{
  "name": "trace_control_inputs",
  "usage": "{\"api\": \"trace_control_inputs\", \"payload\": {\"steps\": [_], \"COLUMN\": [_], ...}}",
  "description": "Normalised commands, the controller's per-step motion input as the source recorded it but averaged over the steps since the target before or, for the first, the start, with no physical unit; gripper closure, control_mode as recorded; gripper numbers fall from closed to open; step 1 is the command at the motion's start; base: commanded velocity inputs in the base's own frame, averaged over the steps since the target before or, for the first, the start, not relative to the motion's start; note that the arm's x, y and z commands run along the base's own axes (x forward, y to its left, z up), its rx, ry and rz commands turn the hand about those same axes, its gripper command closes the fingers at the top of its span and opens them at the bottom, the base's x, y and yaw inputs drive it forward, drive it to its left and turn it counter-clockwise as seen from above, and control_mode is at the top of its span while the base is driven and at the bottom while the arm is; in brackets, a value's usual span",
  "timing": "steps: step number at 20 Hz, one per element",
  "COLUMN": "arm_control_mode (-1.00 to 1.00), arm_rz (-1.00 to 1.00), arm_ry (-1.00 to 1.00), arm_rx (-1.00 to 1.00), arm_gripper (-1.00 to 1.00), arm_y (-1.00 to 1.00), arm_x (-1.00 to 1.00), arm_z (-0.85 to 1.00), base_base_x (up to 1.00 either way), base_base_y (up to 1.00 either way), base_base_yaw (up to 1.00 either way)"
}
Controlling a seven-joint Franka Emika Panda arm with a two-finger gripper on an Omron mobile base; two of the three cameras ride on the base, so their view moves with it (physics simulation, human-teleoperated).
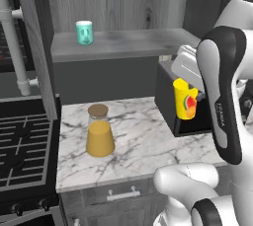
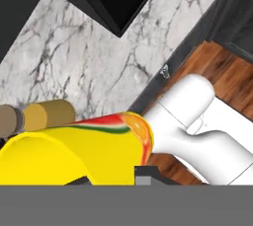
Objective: There is a tray on the dining counter. Grab the cup, mug, and pitcher and place them on the tray. The pitcher may be placed next to the tray if it cannot fit the tray.
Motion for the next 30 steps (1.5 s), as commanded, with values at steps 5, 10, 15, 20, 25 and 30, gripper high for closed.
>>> {"api": "trace_control_inputs", "payload": {"steps": [5, 10, 15, 20, 25, 30], "arm_control_mode": [1.00, 1.00, 1.00, 1.00, 1.00, 1.00], "arm_rz": [0.03, 0.00, 0.00, 0.00, 0.00, 0.00], "arm_ry": [0.02, 0.00, 0.00, 0.00, 0.00, 0.00], "arm_rx": [0.00, 0.00, 0.00, 0.00, 0.00, 0.00], "arm_gripper": [1.00, 1.00, 1.00, 1.00, 1.00, 1.00], "arm_y": [0.00, 0.00, 0.00, 0.00, 0.00, 0.00], "arm_x": [-0.08, 0.00, 0.00, 0.00, 0.00, 0.00], "arm_z": [-0.03, 0.00, 0.00, 0.00, 0.00, 0.00], "base_base_x": [-0.12, -1.00, -0.82, 0.05, 0.23, 0.11], "base_base_y": [0.00, 0.00, 0.09, 0.51, 0.48, 0.43], "base_base_yaw": [0.00, 0.00, 0.03, 0.47, 0.76, 0.81]}}
